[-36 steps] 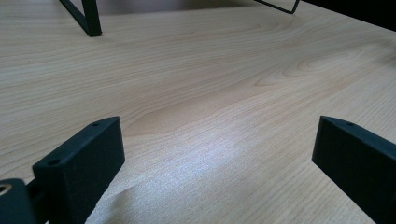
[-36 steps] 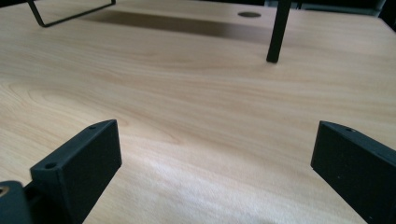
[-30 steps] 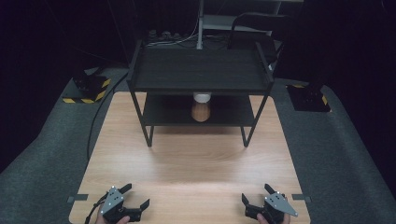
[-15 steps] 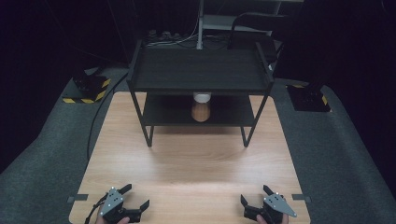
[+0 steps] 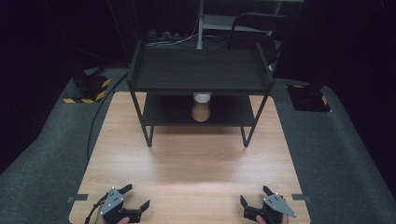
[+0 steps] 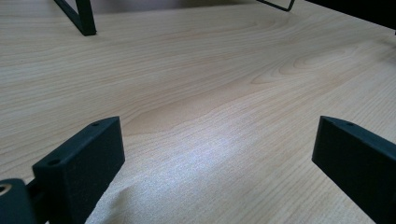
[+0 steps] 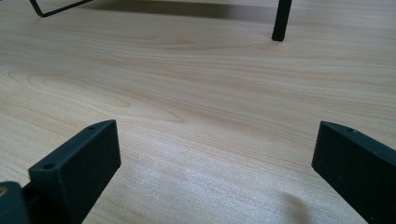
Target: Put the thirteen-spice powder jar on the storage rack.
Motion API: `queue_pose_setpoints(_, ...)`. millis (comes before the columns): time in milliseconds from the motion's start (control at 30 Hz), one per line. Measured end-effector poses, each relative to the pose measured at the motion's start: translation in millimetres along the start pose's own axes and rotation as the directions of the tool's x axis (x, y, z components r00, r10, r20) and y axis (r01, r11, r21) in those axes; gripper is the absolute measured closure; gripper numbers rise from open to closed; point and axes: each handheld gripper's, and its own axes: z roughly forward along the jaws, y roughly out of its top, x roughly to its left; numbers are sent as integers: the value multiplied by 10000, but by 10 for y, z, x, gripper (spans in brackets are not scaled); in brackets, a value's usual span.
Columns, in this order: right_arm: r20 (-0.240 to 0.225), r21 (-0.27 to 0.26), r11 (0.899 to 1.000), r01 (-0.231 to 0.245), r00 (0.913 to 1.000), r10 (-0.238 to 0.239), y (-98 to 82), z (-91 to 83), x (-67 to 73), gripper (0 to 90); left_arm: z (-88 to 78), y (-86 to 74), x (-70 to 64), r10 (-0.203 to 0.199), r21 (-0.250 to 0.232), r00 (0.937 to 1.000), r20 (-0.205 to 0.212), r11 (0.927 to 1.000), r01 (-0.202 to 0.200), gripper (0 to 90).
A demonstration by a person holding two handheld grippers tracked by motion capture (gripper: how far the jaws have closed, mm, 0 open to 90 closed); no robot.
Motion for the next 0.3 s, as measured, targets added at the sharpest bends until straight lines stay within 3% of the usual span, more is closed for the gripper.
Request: queue_pose_setpoints(300, -31, 37, 10000, -46, 10000, 46, 9, 6, -11, 9, -1, 1, 1, -15, 4, 10000, -19, 10000, 15, 25)
